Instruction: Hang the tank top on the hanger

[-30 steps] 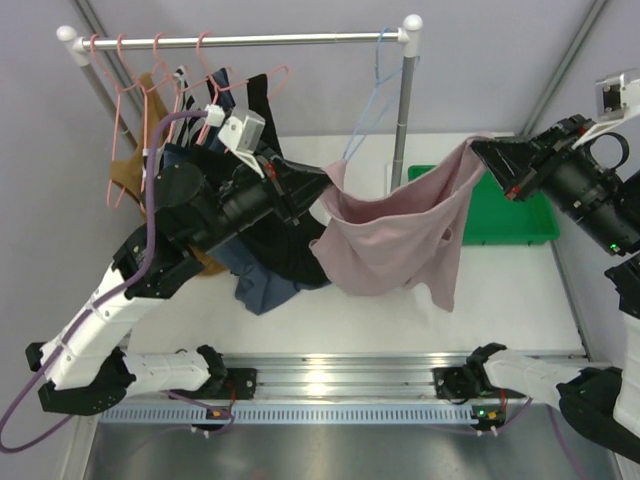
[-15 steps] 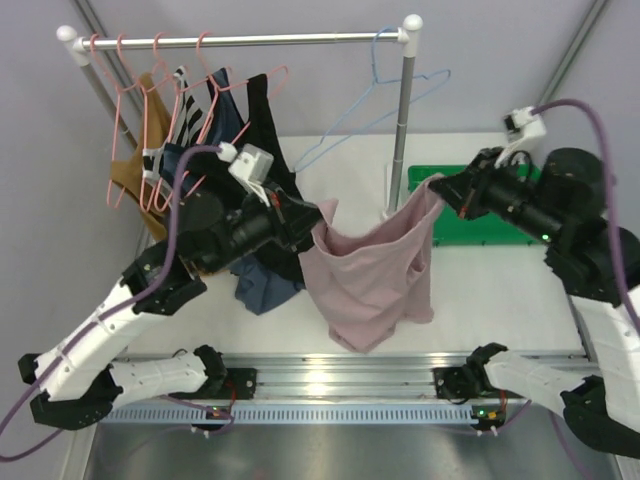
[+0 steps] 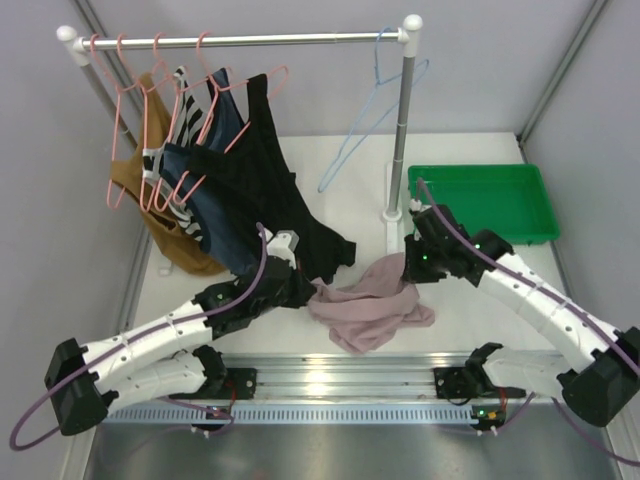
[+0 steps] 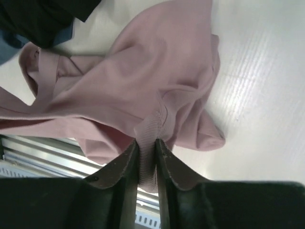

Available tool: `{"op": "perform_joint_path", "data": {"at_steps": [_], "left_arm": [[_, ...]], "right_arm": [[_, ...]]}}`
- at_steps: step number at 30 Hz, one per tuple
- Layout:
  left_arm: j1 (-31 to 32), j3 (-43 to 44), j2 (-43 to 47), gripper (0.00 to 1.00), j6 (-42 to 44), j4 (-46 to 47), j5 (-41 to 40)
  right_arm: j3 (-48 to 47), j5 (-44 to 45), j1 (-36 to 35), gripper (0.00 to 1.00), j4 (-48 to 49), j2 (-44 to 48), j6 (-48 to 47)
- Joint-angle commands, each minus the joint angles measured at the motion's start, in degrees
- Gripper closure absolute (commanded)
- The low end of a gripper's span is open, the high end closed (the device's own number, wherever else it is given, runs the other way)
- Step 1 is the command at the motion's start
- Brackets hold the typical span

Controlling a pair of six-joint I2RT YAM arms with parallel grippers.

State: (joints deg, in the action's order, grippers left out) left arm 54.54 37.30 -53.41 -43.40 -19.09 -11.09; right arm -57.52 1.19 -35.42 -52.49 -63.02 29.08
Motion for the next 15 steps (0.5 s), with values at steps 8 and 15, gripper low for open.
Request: {"op": "perform_joint_path", "data": {"at_steps": [8, 15], "left_arm": [[0.0, -0.5, -2.4, 0.8, 0.1, 7.2, 1.8], [0.0, 2.2, 1.3, 0.59, 3.1, 2.0, -0.5]], "right_arm": [[0.5, 4.4, -5.4, 0.52, 12.8, -6.1, 4.8], [2.1, 6.1, -5.4, 0.35, 12.0, 0.2, 6.3]]}}
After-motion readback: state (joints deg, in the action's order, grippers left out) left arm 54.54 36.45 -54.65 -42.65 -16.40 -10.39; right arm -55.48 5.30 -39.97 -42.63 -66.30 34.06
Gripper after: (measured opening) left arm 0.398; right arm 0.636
